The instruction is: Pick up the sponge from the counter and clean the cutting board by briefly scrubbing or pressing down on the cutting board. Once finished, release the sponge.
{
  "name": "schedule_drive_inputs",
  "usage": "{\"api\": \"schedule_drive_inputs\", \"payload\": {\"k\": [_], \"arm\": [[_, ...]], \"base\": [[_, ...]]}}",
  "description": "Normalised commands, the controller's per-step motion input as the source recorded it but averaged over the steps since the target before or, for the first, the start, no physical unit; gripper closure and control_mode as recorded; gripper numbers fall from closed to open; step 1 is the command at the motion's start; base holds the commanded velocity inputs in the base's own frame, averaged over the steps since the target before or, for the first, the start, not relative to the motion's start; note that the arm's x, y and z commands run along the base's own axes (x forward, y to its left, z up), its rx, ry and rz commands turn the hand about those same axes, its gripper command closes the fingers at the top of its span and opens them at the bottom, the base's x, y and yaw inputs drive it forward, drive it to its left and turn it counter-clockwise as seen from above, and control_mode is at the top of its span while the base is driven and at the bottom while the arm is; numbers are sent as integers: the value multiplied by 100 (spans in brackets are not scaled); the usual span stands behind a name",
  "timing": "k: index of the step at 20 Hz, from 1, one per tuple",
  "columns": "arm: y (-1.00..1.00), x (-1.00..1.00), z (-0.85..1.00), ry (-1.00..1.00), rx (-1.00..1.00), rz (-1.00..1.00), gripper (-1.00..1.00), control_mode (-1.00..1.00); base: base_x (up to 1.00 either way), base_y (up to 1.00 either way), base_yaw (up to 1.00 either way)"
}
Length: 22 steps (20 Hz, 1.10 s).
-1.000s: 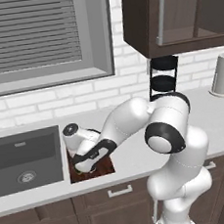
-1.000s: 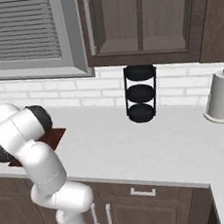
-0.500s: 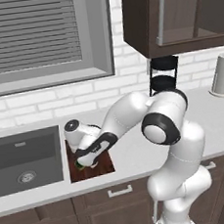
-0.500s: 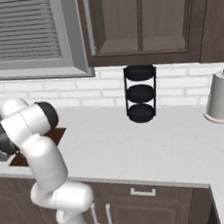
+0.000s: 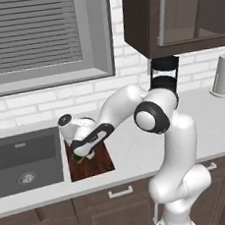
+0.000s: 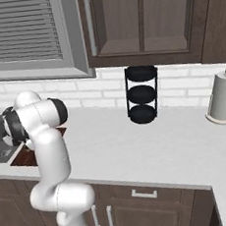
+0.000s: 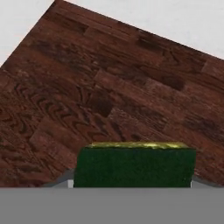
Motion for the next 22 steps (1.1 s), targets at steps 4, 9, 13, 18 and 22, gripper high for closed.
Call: {"api": "schedule_drive_inputs", "payload": {"k": [4,9,13,18,22], "arm": [[-1,48,-16,-9,-2,0,100,-100],[-7,39,-32,-15,0,0,100,-100],[-19,33,-38,-22,0,0,100,-100],[-37,22,-33,-29,0,0,100,-100],[-40,14,-39,-24,0,0,100,-100]], "base": [[0,0,0],[0,0,0],[0,0,0],[0,0,0],[0,0,0]]}}
